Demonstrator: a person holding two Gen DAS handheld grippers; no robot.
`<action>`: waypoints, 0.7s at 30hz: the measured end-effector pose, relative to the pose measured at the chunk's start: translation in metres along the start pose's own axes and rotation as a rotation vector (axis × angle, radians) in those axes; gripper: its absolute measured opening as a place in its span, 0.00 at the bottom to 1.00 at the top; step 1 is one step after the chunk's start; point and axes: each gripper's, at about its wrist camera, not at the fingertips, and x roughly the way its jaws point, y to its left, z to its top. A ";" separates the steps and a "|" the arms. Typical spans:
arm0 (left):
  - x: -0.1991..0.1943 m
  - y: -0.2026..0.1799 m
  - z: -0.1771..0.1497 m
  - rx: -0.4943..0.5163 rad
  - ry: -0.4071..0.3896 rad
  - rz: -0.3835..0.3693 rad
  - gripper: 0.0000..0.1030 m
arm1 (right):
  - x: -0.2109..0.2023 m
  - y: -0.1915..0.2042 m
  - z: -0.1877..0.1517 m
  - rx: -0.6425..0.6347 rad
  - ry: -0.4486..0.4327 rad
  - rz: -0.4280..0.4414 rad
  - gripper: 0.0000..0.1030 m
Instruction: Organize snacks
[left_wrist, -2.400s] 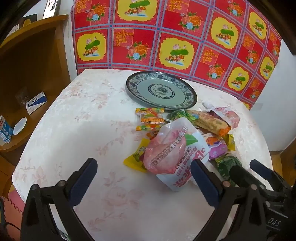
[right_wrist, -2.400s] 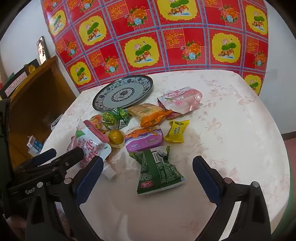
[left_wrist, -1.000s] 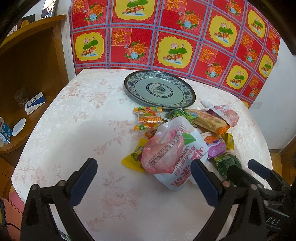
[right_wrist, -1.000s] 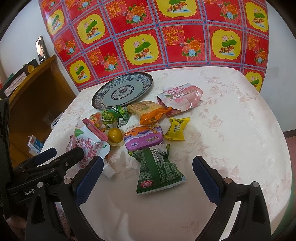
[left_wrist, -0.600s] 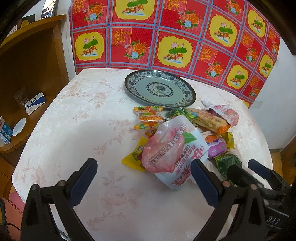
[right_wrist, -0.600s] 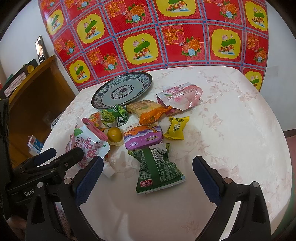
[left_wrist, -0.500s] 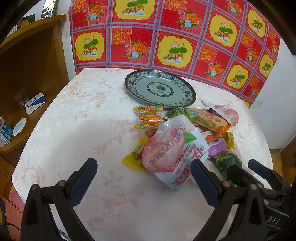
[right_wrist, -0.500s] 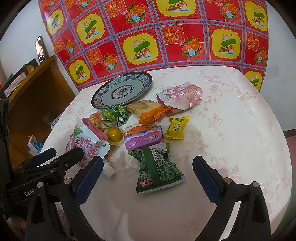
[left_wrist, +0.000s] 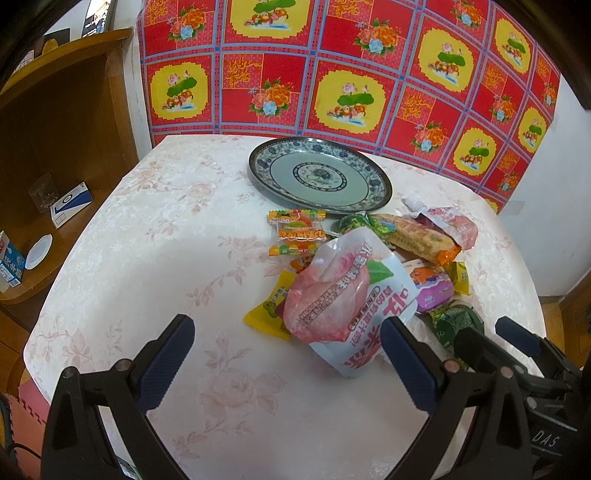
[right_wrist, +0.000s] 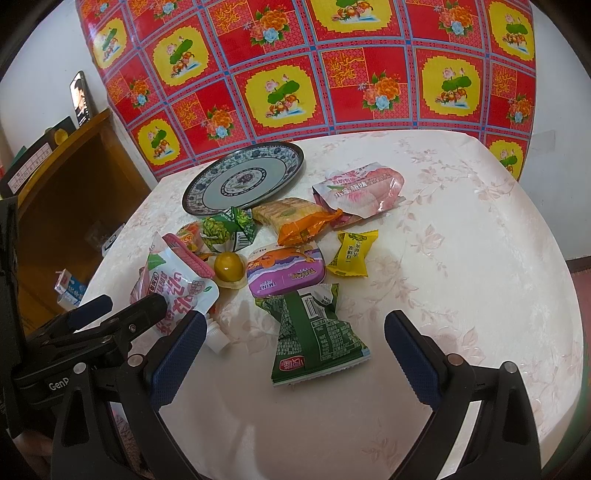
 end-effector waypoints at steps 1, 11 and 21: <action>0.000 0.000 0.000 0.000 0.000 0.000 1.00 | 0.000 0.000 0.000 0.000 0.000 0.000 0.97; 0.000 0.000 0.000 0.000 0.000 0.001 1.00 | 0.000 0.001 0.001 -0.001 0.000 0.000 0.97; -0.002 0.008 -0.007 -0.010 -0.005 -0.019 1.00 | -0.004 0.001 0.002 -0.014 -0.002 0.028 0.97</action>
